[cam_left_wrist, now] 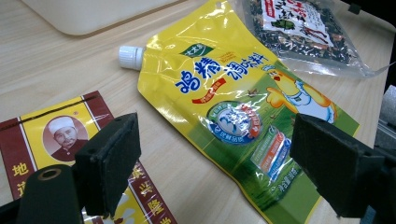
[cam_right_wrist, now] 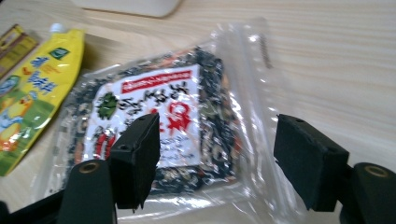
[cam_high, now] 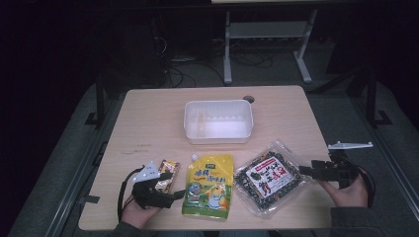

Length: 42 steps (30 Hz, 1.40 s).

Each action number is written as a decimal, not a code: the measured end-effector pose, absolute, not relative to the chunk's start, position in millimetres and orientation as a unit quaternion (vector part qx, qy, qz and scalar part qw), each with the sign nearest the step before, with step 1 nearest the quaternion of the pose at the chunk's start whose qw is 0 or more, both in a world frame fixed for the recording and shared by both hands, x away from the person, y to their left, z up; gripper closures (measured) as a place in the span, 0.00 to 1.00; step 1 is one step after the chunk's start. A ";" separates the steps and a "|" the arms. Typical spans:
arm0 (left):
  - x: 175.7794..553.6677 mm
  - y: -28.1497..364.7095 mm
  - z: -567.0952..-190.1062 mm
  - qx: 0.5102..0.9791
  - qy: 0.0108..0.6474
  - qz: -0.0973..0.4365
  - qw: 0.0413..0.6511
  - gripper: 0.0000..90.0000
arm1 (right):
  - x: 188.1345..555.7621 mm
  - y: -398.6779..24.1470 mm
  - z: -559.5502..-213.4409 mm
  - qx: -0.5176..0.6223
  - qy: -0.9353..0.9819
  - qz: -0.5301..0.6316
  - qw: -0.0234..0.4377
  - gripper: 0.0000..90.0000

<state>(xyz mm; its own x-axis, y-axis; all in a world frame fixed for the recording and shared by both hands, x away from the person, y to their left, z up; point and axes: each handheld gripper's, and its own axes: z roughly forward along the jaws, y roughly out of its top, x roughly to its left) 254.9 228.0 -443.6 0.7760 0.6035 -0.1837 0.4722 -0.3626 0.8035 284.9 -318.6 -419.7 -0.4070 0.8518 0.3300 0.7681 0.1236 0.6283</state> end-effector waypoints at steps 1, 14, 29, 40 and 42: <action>254.8 228.0 -443.5 0.822 0.327 0.072 0.461 0.18 | 284.6 -320.4 -420.4 0.546 0.746 0.377 0.056 0.35; 254.4 226.9 -443.8 0.824 0.326 0.070 0.458 0.18 | 281.9 -338.2 -430.7 0.587 0.731 0.342 0.062 0.40; 254.4 225.4 -444.7 0.826 0.325 0.067 0.456 0.18 | 281.9 -352.0 -441.5 0.616 0.713 0.330 0.048 0.45; 254.6 222.5 -445.5 0.829 0.321 0.068 0.452 0.18 | 282.2 -355.8 -446.7 0.630 0.704 0.325 0.033 0.56; 254.2 220.7 -445.8 0.831 0.320 0.068 0.451 0.18 | 282.4 -356.1 -447.4 0.632 0.703 0.324 0.031 0.57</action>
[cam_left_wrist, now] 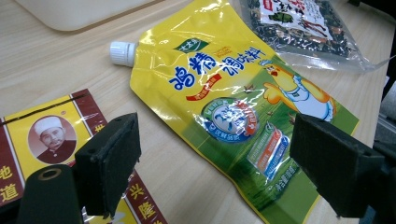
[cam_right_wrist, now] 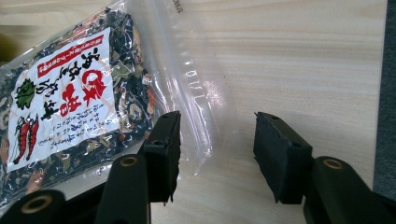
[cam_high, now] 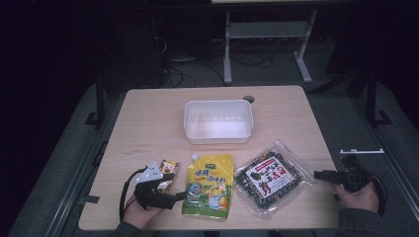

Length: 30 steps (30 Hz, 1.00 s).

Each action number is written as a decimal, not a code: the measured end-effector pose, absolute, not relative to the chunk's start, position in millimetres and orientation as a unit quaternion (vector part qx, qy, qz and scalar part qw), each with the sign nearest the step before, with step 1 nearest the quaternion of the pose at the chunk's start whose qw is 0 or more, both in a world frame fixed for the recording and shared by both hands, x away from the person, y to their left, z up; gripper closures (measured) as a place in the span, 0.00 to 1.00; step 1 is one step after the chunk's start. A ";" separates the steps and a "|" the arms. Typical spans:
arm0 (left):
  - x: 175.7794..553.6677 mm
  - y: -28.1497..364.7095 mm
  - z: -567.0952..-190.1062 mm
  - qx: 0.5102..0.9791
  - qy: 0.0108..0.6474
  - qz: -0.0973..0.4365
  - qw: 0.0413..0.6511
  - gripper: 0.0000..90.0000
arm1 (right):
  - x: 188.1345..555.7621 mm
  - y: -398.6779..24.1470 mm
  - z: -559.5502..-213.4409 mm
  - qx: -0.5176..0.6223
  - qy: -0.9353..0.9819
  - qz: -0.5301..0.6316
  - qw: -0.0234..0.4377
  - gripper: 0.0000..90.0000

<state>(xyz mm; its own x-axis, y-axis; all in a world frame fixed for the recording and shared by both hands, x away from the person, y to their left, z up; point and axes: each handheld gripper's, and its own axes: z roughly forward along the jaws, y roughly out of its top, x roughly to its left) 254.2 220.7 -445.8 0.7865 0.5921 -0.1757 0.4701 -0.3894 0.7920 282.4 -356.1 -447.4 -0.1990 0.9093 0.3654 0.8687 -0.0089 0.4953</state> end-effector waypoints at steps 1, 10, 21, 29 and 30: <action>254.4 219.4 -446.2 0.833 0.317 0.067 0.448 0.18 | 283.0 -356.3 -448.9 0.633 0.704 0.323 0.029 0.59; 254.6 214.6 -444.8 0.832 0.316 0.064 0.452 0.17 | 285.8 -355.8 -452.8 0.640 0.702 0.312 0.019 0.76; 258.0 193.6 -437.0 0.835 0.302 0.056 0.457 0.18 | 286.9 -357.1 -452.3 0.635 0.704 0.316 0.006 0.98; 266.5 166.4 -431.1 0.856 0.274 0.018 0.438 0.18 | 284.6 -358.6 -447.0 0.627 0.708 0.325 0.007 0.99; 267.4 163.4 -431.2 0.858 0.271 0.014 0.437 0.18 | 284.6 -358.6 -447.0 0.627 0.708 0.325 0.007 0.99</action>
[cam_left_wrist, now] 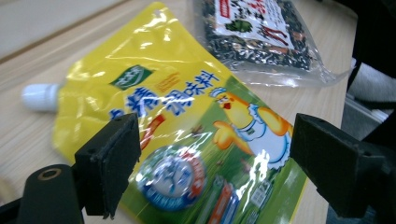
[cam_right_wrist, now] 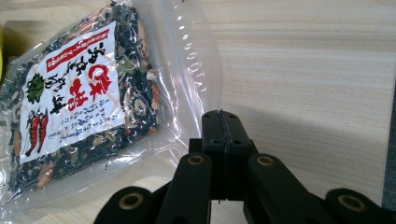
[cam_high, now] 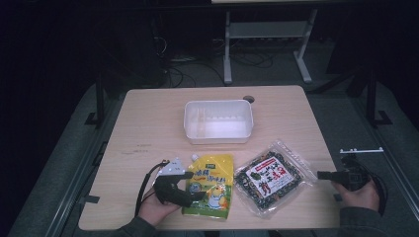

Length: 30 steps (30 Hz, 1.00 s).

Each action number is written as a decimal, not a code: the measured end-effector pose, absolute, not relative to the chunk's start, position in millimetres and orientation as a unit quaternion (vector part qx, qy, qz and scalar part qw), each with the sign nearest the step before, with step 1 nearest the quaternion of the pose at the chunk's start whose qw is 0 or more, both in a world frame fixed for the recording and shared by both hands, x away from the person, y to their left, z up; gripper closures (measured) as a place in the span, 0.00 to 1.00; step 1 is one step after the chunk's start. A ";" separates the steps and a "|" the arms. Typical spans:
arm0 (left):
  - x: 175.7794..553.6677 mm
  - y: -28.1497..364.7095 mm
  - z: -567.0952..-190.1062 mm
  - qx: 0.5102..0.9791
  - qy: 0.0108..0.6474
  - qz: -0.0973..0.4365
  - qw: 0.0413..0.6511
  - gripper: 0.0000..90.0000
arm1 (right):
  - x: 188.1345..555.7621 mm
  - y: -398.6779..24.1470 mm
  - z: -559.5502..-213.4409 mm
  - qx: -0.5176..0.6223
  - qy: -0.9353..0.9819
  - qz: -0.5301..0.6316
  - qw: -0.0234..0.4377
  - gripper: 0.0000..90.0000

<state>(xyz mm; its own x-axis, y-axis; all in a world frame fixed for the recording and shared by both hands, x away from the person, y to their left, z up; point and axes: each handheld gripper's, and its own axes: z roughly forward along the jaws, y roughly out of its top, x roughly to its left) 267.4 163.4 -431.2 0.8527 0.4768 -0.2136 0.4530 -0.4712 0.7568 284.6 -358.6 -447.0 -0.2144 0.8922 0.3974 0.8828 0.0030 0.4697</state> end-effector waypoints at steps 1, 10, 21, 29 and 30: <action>268.9 158.4 -431.4 0.860 0.268 0.007 0.433 0.18 | 283.8 -357.7 -445.1 0.625 0.710 0.324 0.010 0.99; 278.1 128.1 -425.7 0.880 0.242 -0.013 0.409 0.18 | 279.9 -359.8 -434.0 0.618 0.713 0.331 0.021 0.99; 292.7 90.9 -425.6 0.894 0.223 -0.021 0.389 0.19 | 268.0 -357.0 -392.9 0.577 0.733 0.356 0.055 0.99; 316.2 63.7 -426.8 0.895 0.219 -0.036 0.388 0.19 | 260.0 -348.5 -365.2 0.547 0.752 0.360 0.073 1.00; 319.1 60.2 -427.1 0.894 0.219 -0.040 0.389 0.19 | 259.0 -347.1 -360.9 0.543 0.755 0.359 0.075 0.99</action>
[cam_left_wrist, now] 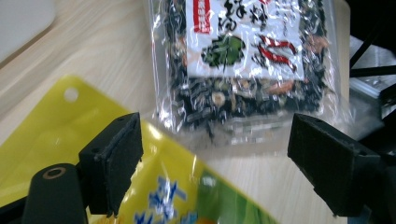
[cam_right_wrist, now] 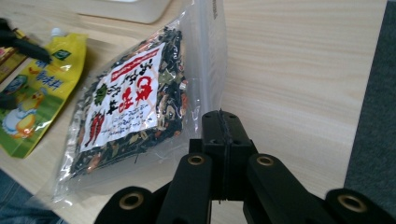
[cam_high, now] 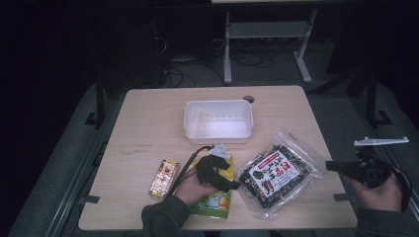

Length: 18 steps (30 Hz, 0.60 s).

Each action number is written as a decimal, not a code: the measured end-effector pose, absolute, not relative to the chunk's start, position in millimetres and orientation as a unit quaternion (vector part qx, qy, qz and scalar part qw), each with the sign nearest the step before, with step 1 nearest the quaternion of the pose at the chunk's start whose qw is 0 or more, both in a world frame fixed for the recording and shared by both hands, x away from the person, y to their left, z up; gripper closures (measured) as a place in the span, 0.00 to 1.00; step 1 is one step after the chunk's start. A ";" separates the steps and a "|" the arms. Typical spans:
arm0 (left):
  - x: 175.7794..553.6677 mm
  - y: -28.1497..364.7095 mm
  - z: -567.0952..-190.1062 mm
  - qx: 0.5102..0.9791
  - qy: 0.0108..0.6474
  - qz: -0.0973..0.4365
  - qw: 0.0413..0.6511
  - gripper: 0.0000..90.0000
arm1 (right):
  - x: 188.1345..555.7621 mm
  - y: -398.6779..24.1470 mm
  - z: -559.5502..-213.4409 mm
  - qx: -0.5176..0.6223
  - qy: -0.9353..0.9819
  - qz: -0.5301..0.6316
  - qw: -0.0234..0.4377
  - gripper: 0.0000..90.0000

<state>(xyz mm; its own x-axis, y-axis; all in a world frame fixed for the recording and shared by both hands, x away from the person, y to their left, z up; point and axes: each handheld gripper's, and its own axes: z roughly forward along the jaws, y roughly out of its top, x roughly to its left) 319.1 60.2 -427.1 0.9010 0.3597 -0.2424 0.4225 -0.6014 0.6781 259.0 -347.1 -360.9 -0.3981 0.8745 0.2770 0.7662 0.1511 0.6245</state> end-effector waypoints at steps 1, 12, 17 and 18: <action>321.9 56.6 -427.3 0.895 0.218 -0.041 0.388 0.19 | 258.1 -346.0 -356.6 0.539 0.758 0.359 0.078 1.00; 344.2 23.6 -440.6 0.887 0.221 -0.075 0.398 0.19 | 251.8 -339.3 -320.9 0.497 0.785 0.358 0.097 1.00; 358.9 15.6 -445.4 0.885 0.223 -0.084 0.401 0.22 | 252.5 -335.2 -309.8 0.479 0.790 0.372 0.090 1.00; 361.5 14.7 -446.2 0.883 0.222 -0.089 0.404 0.23 | 252.8 -333.8 -307.9 0.476 0.792 0.371 0.091 1.00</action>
<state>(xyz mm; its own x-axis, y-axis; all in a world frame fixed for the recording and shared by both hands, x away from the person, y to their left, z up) 361.5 14.7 -446.2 0.8851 0.3206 -0.3373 0.4649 -0.5747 0.6735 252.8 -333.8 -307.9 -0.5301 0.8216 0.2099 0.6866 0.2706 0.6748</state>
